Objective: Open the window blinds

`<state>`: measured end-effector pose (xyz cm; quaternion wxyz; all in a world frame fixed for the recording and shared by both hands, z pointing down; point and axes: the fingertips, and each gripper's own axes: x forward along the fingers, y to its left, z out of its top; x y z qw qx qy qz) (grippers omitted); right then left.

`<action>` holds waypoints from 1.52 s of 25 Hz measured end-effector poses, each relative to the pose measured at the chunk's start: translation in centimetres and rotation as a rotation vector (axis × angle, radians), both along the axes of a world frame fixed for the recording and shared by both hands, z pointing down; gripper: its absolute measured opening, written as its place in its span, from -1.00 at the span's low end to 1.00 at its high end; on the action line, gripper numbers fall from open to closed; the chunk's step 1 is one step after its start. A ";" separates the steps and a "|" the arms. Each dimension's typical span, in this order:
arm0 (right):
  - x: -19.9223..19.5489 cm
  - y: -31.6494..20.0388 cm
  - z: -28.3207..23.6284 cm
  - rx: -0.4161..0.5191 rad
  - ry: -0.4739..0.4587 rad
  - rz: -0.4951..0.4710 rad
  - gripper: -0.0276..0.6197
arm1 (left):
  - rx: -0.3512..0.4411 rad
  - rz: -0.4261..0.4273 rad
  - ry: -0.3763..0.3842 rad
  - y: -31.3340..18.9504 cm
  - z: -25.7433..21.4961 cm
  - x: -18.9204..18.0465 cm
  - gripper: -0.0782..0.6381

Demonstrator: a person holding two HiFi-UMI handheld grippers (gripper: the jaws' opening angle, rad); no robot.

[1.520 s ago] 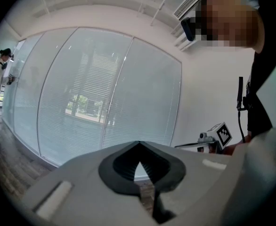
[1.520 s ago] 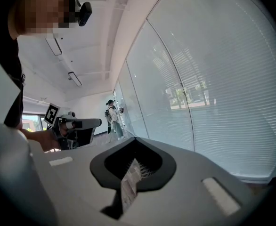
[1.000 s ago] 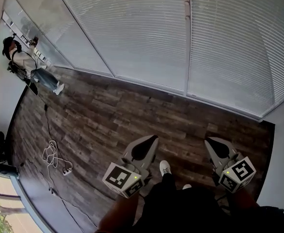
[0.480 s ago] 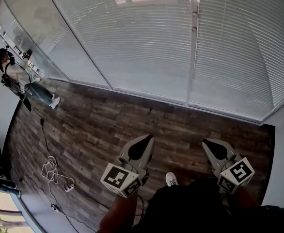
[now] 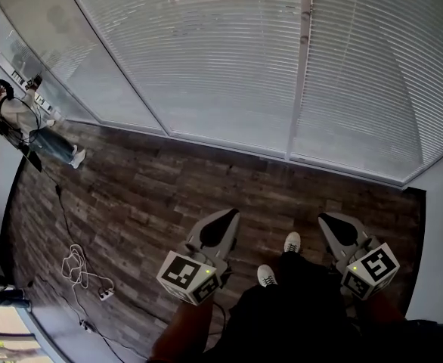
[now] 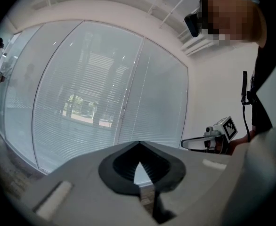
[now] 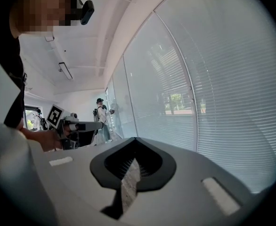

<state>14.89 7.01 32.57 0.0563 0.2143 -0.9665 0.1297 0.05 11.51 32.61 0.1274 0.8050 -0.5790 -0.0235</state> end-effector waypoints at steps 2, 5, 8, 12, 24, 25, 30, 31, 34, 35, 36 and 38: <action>0.4 -0.6 0.1 -0.004 0.021 0.009 -0.83 | 0.007 0.012 0.001 -0.8 -0.8 0.2 -0.78; 0.9 -1.5 1.9 -0.028 0.075 0.022 -0.83 | 0.023 0.031 -0.006 -1.8 -1.0 1.0 -0.78; 0.2 -2.1 2.4 -0.031 0.046 0.009 -0.83 | 0.021 0.045 0.005 -2.6 -0.5 1.6 -0.78; -0.9 -3.0 3.2 -0.041 0.020 0.007 -0.83 | -0.021 0.073 -0.009 -2.8 1.5 1.9 -0.78; -2.9 -9.5 3.7 -0.063 -0.010 0.004 -0.83 | -0.005 0.078 0.006 -9.7 0.6 0.6 -0.78; -3.1 -10.3 3.7 -0.064 -0.008 0.005 -0.83 | -0.001 0.080 0.005 -10.5 0.4 0.5 -0.78; -4.2 -15.3 3.1 -0.055 -0.023 0.020 -0.83 | -0.016 0.089 -0.016 -15.0 0.6 -0.7 -0.78; -4.2 -16.4 3.0 -0.058 -0.017 0.028 -0.83 | -0.018 0.091 -0.016 -16.1 0.5 -0.9 -0.78; -4.4 -19.5 3.0 -0.066 -0.023 0.055 -0.83 | -0.022 0.100 -0.012 -19.3 0.6 -1.4 -0.78; -4.4 -20.4 3.2 -0.064 -0.017 0.059 -0.83 | -0.022 0.103 -0.013 -20.4 0.8 -1.6 -0.78; -4.5 -21.4 3.5 -0.062 -0.007 0.061 -0.83 | -0.019 0.106 -0.012 -21.5 0.9 -1.7 -0.78; -4.5 -23.0 4.3 -0.062 0.002 0.065 -0.83 | 0.000 0.117 -0.004 -23.6 0.8 -1.7 -0.78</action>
